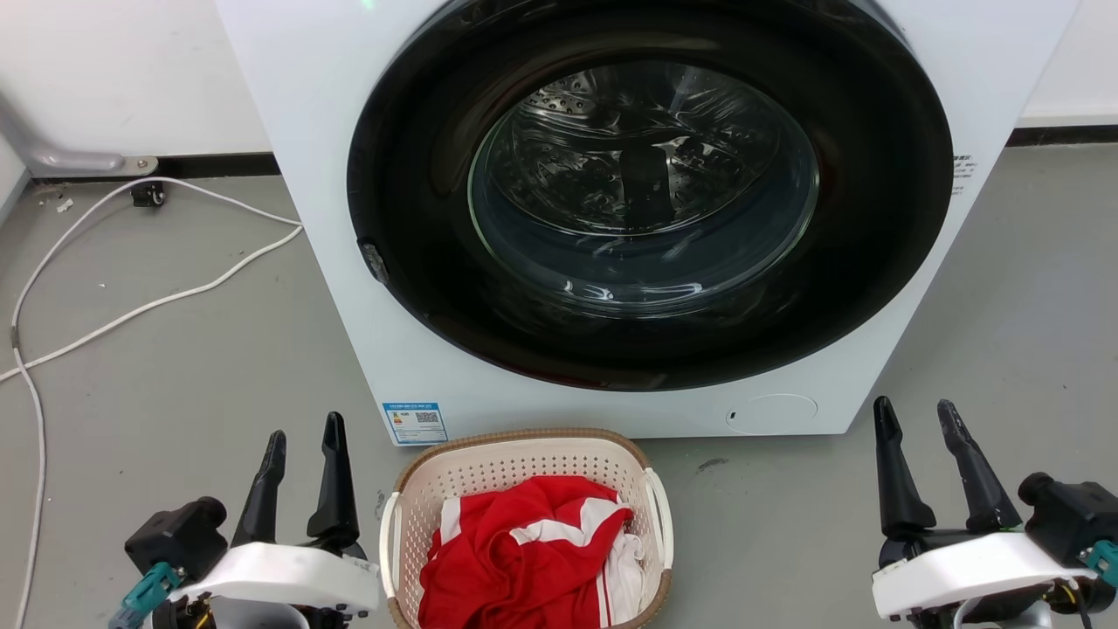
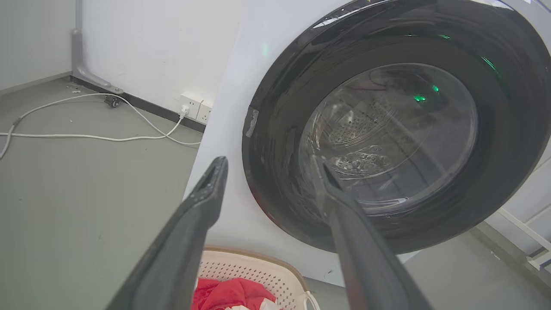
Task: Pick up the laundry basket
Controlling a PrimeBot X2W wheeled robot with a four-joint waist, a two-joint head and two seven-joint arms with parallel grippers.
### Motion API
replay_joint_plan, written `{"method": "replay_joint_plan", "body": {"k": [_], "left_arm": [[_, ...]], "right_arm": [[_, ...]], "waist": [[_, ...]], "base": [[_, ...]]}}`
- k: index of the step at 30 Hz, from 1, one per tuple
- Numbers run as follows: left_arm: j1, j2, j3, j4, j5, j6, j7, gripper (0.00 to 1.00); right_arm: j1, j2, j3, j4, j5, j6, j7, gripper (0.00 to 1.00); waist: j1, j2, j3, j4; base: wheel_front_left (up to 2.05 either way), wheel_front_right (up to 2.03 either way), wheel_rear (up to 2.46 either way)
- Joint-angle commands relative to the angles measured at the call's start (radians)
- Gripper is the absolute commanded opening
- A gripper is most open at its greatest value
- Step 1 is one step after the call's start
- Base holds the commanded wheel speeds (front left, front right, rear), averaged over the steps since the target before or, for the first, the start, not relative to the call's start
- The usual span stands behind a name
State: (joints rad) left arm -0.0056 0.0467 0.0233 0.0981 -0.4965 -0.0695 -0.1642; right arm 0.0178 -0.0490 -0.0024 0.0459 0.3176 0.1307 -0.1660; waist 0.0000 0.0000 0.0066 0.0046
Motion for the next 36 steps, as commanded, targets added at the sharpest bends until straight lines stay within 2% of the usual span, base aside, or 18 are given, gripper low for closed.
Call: {"method": "replay_joint_plan", "body": {"k": [1, 36], "left_arm": [[0.001, 0.004, -0.002, -0.012, 0.019, 0.0, -0.008, 1.0], [0.031, 0.005, -0.009, -0.021, 0.319, 0.012, -0.082, 1.0]], "right_arm": [[0.003, -0.002, 0.002, -0.014, -0.021, 0.0, -0.006, 1.0], [0.034, -0.002, -0.03, -0.037, -0.334, 0.0, -0.08, 1.0]], "waist": [[0.0, 0.0, 0.0, 0.0], [0.0, 0.0, 0.002, 0.002]], "base": [[0.0, 0.0, 0.0], [0.0, 0.0, 0.0]]}}
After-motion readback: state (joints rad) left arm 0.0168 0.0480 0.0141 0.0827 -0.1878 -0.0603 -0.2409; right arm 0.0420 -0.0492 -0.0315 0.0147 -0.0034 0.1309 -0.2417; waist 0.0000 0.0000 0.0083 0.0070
